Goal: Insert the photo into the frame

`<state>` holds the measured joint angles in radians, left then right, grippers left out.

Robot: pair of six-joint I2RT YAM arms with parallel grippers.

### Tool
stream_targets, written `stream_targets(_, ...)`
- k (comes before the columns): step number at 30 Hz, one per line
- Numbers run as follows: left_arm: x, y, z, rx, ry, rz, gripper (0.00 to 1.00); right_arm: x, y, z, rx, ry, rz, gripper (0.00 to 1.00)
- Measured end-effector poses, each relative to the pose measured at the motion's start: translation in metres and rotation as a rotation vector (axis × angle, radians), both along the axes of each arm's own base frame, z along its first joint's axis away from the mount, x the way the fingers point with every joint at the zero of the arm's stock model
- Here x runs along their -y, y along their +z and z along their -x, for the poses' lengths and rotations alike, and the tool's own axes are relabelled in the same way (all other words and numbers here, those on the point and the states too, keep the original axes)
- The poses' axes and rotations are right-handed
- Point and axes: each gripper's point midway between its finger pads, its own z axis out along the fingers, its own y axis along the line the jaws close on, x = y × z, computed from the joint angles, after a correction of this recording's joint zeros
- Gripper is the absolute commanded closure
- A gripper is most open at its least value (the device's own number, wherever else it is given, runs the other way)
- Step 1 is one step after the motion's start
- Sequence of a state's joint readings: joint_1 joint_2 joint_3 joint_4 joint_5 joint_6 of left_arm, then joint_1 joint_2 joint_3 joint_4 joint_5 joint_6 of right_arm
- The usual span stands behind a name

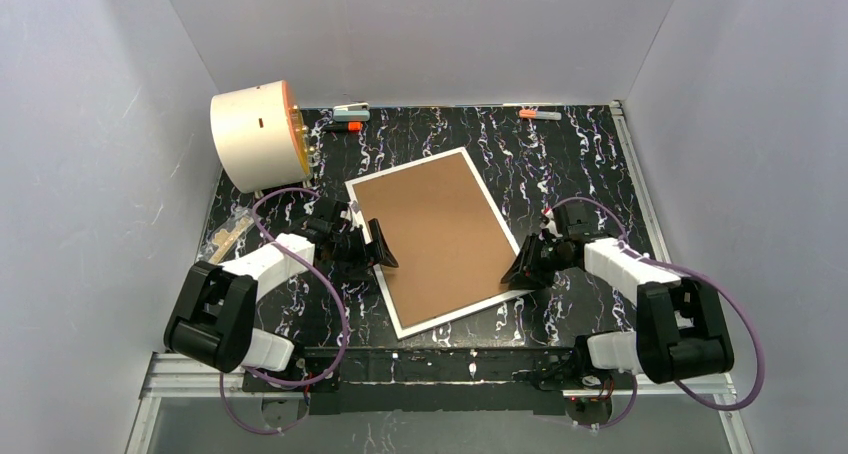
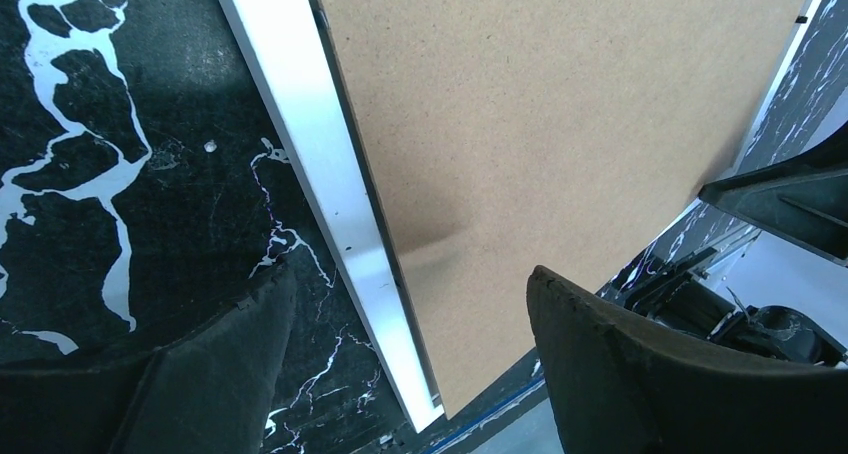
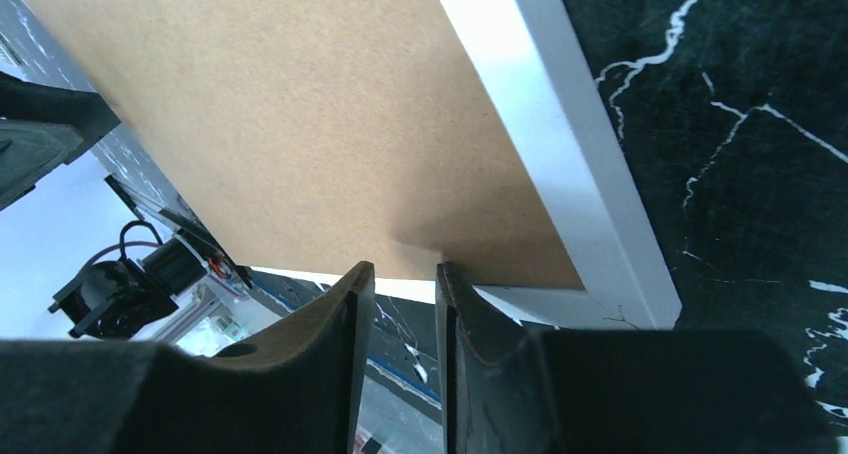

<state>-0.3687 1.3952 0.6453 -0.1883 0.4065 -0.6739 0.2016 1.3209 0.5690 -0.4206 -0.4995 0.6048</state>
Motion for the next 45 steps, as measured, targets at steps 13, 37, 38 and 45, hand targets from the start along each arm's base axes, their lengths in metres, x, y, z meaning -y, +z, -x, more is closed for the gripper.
stream_targets(13, -0.033, 0.028, -0.036, 0.133, -0.031, -0.242, 0.02, 0.007, 0.029, -0.018, 0.17, -0.068, 0.04, 0.39)
stream_targets(37, -0.013, 0.012, -0.283, 0.445, -0.224, -0.419, 0.02, -0.003, 0.0, 0.026, -0.073, 0.005, -0.053, 0.2)
stream_targets(38, -0.016, 0.012, -0.286, 0.452, -0.226, -0.423, 0.02, -0.005, 0.0, 0.024, -0.077, -0.002, -0.061, 0.2)
stream_targets(45, -0.029, 0.0, -0.288, 0.441, -0.266, -0.403, 0.02, -0.011, -0.001, 0.012, -0.129, -0.063, -0.097, 0.21)
